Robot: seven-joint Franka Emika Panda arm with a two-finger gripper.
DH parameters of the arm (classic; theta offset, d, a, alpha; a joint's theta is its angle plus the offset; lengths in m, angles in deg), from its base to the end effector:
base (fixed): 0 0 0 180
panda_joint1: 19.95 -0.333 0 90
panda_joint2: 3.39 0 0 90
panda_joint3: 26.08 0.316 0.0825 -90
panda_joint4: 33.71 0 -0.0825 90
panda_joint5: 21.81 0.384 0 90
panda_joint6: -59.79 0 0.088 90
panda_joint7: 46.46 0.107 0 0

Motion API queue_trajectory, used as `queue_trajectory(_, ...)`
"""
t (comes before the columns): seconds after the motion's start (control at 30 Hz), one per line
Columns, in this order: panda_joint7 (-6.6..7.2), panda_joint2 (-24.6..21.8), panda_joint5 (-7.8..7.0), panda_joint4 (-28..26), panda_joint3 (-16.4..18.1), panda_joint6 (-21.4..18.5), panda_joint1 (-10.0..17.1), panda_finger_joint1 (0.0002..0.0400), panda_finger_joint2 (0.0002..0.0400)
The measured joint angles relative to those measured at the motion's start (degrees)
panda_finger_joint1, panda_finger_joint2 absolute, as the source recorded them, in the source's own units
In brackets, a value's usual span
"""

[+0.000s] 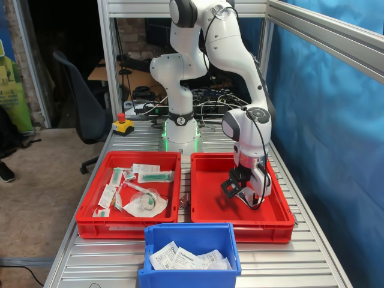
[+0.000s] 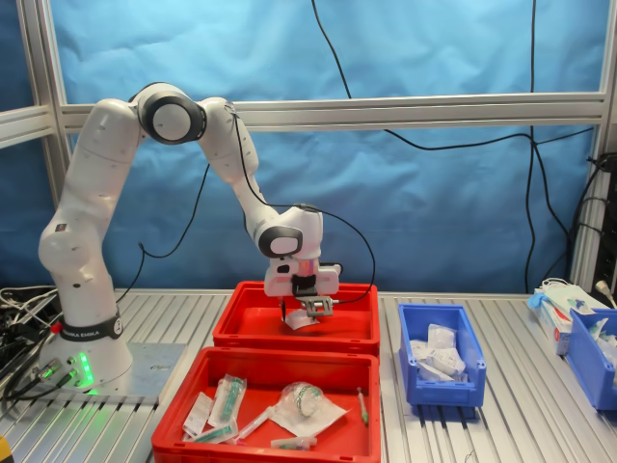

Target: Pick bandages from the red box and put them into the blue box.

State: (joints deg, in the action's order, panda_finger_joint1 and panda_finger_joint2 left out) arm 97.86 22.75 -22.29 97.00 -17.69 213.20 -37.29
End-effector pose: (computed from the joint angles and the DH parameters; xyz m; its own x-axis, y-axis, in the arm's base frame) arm 0.4688 0.2307 0.1502 -0.4829 -0.8756 0.0093 -0.8724 0.4820 0.0817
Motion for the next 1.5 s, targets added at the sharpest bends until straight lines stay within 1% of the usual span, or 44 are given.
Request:
queue_trajectory(0.23, 0.00, 0.10, 0.00, 0.00, 0.00, 0.44, -0.02, 0.0400, 0.0400)
queue_trajectory(0.27, 0.00, 0.12, 0.00, 0.00, 0.00, 0.50, -0.02, 0.0390, 0.0390)
queue_trajectory(0.33, 0.00, 0.14, 0.00, 0.00, 0.00, 0.54, -0.02, 0.0390, 0.0390)
queue_trajectory(0.37, 0.00, 0.15, 0.00, 0.00, 0.00, 0.55, -0.02, 0.0342, 0.0342)
queue_trajectory(0.5, 0.00, 0.18, 0.00, 0.00, 0.00, 0.58, -0.02, 0.0342, 0.0342)
queue_trajectory(0.53, 0.00, 0.19, 0.00, 0.00, 0.00, 0.59, -0.02, 0.0292, 0.0292)
queue_trajectory(0.7, 0.00, 0.21, 0.00, -0.01, 0.00, 0.64, -0.02, 0.0292, 0.0292)
queue_trajectory(0.73, 0.00, 0.21, 0.00, -0.04, 0.00, 0.66, -0.02, 0.0243, 0.0243)
queue_trajectory(0.83, 0.00, 0.21, 0.00, -0.10, 0.00, 0.67, -0.02, 0.0243, 0.0243)
queue_trajectory(0.87, 0.00, 0.21, 0.00, -0.12, 0.00, 0.67, -0.02, 0.0193, 0.0193)
queue_trajectory(0.97, 0.00, 0.20, 0.00, -0.18, 0.00, 0.68, -0.02, 0.0193, 0.0193)
queue_trajectory(1.0, 0.00, 0.20, 0.00, -0.22, 0.00, 0.68, -0.02, 0.0143, 0.0143)
queue_trajectory(1.13, 0.00, 0.20, 0.00, -0.28, 0.00, 0.68, -0.02, 0.0143, 0.0143)
queue_trajectory(1.17, 0.00, 0.19, 0.00, -0.30, 0.00, 0.68, -0.02, 0.0095, 0.0095)
queue_trajectory(1.5, 0.00, 0.17, 0.00, -0.29, -0.04, 0.68, -0.05, 0.0090, 0.0090)
